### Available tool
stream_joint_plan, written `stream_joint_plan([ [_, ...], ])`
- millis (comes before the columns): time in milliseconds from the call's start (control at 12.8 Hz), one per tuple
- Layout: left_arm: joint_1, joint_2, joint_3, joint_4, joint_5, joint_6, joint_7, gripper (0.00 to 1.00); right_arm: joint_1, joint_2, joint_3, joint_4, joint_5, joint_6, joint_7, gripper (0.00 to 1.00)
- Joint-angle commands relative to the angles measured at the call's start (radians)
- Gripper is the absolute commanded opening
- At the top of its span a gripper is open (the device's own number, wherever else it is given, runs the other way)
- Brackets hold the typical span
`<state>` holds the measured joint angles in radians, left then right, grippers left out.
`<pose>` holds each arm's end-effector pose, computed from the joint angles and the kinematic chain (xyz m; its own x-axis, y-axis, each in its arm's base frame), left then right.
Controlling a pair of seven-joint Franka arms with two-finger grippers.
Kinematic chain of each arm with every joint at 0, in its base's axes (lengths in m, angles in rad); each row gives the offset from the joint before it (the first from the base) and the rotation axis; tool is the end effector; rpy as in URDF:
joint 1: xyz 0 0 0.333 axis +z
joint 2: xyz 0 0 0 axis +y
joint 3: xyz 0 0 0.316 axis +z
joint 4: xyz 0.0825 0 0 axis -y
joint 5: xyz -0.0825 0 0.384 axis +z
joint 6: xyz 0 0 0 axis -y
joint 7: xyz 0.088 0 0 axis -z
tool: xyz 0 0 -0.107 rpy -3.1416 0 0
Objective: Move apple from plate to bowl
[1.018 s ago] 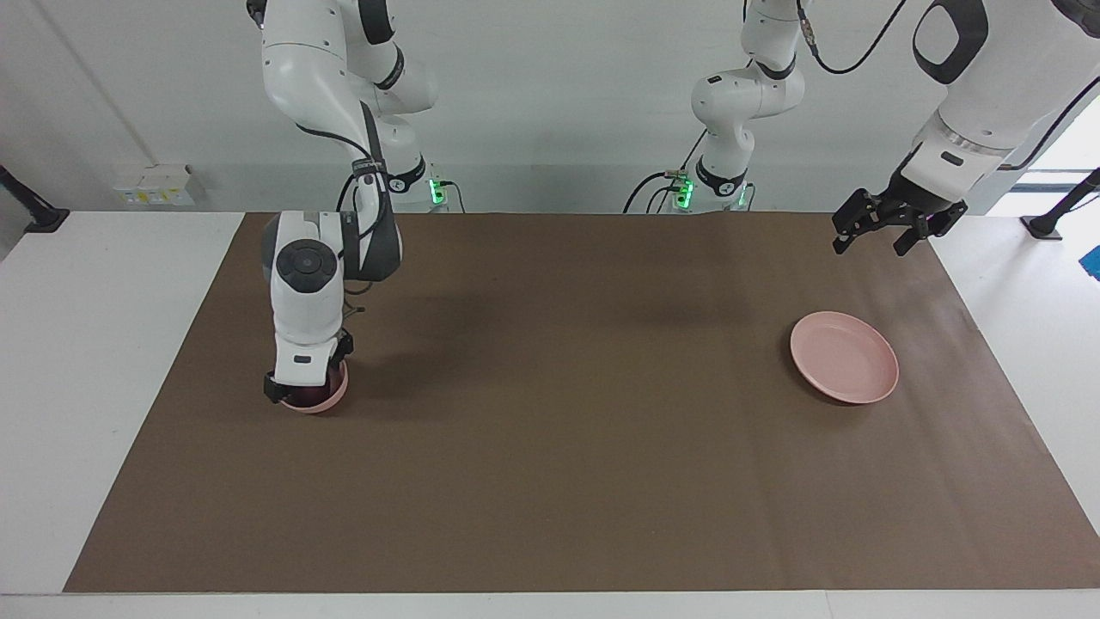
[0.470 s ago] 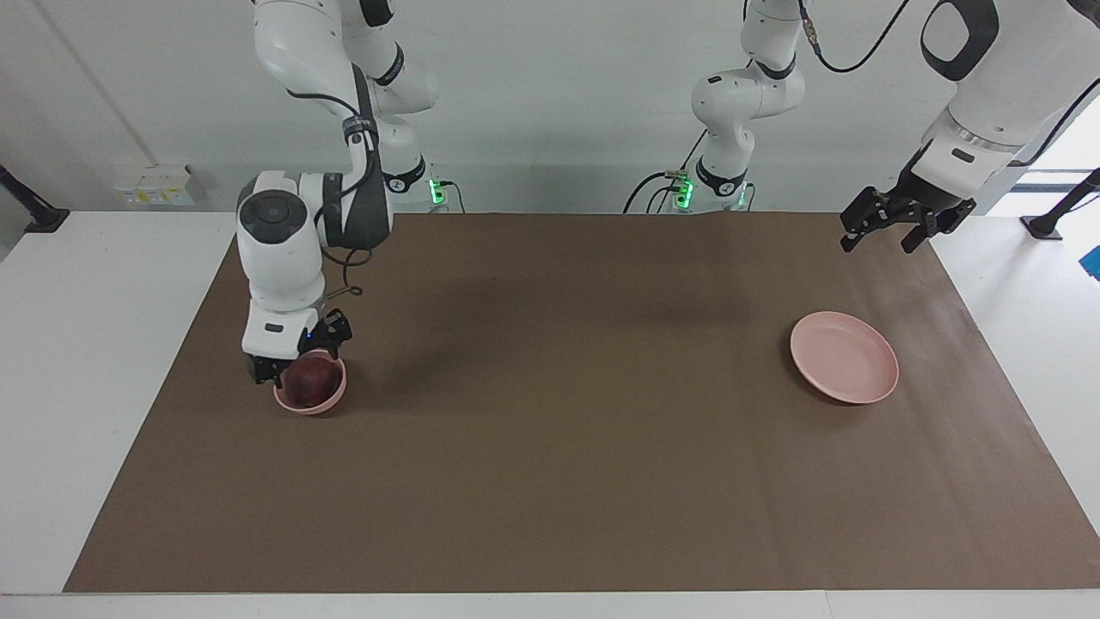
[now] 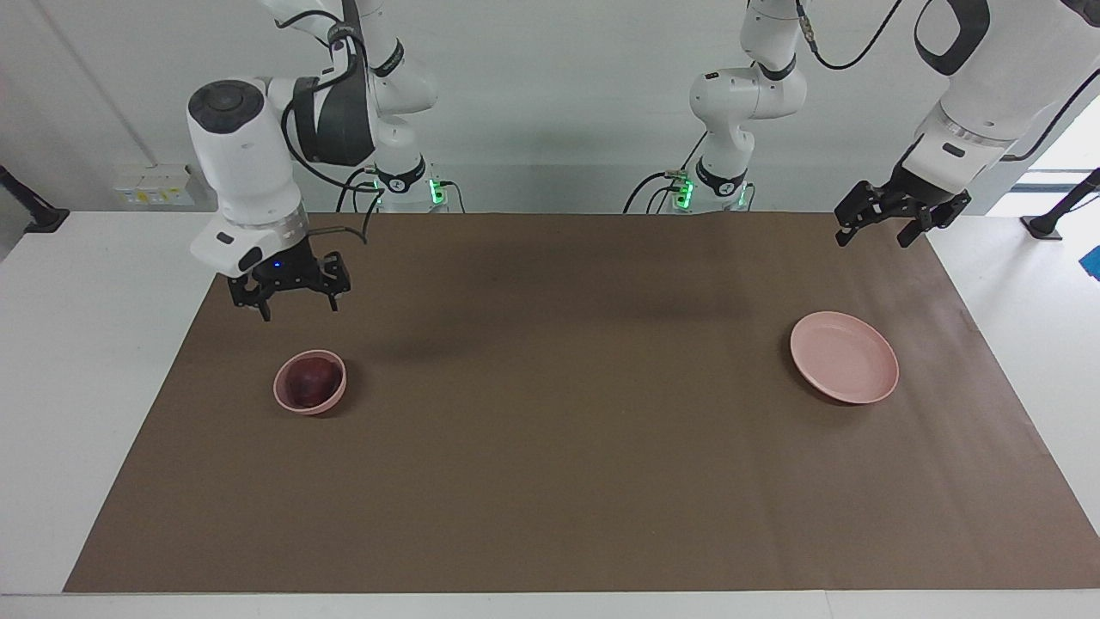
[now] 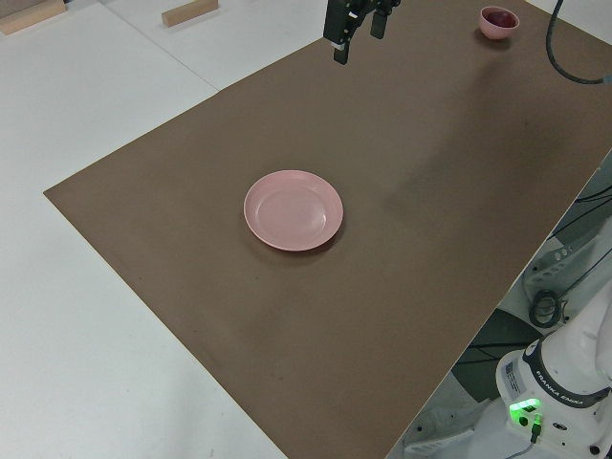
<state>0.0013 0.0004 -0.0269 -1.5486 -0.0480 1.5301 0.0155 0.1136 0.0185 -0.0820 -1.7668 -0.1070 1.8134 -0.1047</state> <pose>0.5504 -0.0194 0.6313 0.9989 -0.0430 -0.0181 -0.0421 -0.9979 0.0483 0.5721 0.0096 0.5423 0.9869 0.1607 0.0156 0.1581 -0.9815 0.1081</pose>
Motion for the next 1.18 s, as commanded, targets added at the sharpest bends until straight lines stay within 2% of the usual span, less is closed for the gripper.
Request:
stream_joint_plan([
  [0,-0.020,-0.029,0.028,-0.008,0.023,-0.021,0.011,1.00,-0.017,-0.103,-0.005,0.019,0.053,-0.136,0.072,1.00],
  [157,-0.020,-0.030,0.028,-0.011,0.023,-0.022,0.009,1.00,-0.035,-0.139,-0.031,0.055,0.061,-0.235,0.063,1.00],
  [470,-0.024,-0.030,0.028,-0.008,0.023,-0.021,0.009,1.00,-0.040,-0.224,-0.056,0.059,0.067,-0.301,0.042,1.00],
  [627,-0.033,-0.026,0.025,-0.004,0.025,-0.022,0.008,1.00,-0.041,-0.215,-0.062,0.128,0.105,-0.362,0.026,1.00],
  [1097,-0.017,-0.028,0.031,-0.005,0.014,-0.027,-0.014,1.00,-0.029,-0.215,-0.059,0.141,0.116,-0.390,-0.017,1.00],
])
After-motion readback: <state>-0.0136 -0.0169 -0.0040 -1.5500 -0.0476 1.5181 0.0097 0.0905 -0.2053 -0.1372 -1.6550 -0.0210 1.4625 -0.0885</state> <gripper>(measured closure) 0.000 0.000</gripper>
